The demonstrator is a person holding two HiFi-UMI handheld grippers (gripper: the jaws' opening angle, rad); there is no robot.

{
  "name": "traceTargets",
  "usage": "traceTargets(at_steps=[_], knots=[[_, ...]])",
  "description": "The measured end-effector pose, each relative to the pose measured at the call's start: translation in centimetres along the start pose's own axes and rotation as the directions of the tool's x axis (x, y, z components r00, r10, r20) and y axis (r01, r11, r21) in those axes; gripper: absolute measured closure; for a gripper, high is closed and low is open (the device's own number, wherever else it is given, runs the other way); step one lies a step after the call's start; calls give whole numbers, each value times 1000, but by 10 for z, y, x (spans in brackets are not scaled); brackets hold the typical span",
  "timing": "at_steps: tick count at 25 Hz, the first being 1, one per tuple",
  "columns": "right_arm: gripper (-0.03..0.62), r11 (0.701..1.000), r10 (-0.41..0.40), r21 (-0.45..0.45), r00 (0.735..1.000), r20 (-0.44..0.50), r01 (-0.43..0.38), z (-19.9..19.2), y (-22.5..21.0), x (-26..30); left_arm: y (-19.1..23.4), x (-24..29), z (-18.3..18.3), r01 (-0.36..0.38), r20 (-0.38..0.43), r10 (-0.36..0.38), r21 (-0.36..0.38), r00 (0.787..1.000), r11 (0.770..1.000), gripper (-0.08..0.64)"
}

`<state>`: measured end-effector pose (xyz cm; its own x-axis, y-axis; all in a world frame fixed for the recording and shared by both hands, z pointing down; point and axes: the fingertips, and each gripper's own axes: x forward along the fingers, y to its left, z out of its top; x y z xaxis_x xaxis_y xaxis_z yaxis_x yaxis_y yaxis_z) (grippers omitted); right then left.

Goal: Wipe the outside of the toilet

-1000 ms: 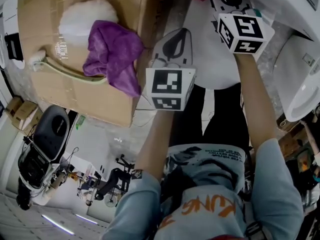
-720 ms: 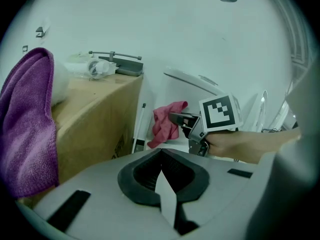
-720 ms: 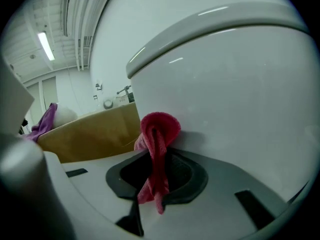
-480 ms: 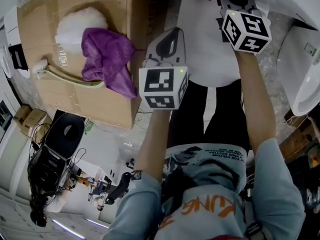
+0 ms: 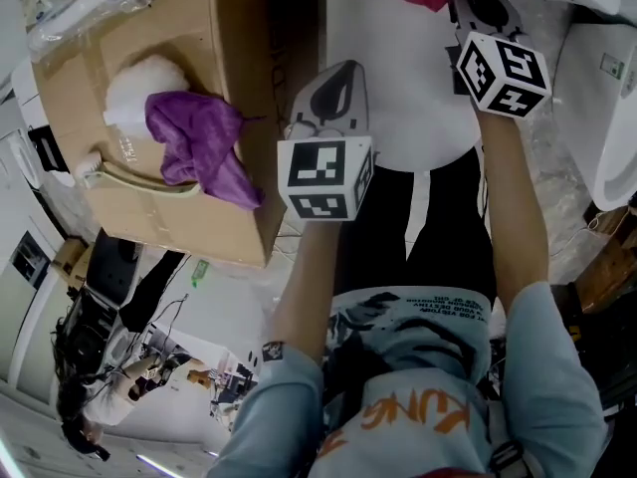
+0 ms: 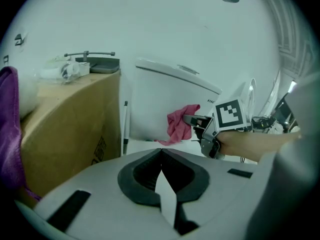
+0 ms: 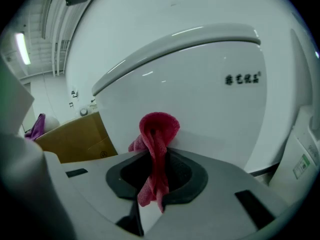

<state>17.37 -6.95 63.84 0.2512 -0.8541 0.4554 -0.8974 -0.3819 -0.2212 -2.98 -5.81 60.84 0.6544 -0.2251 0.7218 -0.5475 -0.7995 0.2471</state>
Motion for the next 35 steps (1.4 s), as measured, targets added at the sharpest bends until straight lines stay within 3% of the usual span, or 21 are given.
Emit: traceTargets(at_steps=[12,20,24,29,32,35], knots=[[509,966,-238,103,971,-6,238,-10,-120,-54,-55,29,11,95,-38,-92,75,995,993,534],[509,955,-266,133,964,-18,266,-12,-142,-69,-65,36,12,98,-39,-96,57,995,994,534],[509,971,-207,122,978,-10,207,-5,-110,-78,-59,34,11,87,-31,-86,31,996,996,534],[509,1000,-8,22,999,-36,8,-7,-21,-57,-36,25,5,39,-21,-40,-21,999,999,534],[509,990,127,-47,990,-69,-130,-14,39,-35,-17,17,0,9,-14,-10,-49,1000,999,534],[509,960,244,-110,963,-111,-256,-22,92,-11,4,8,-7,-24,-14,23,-85,1000,996,534]])
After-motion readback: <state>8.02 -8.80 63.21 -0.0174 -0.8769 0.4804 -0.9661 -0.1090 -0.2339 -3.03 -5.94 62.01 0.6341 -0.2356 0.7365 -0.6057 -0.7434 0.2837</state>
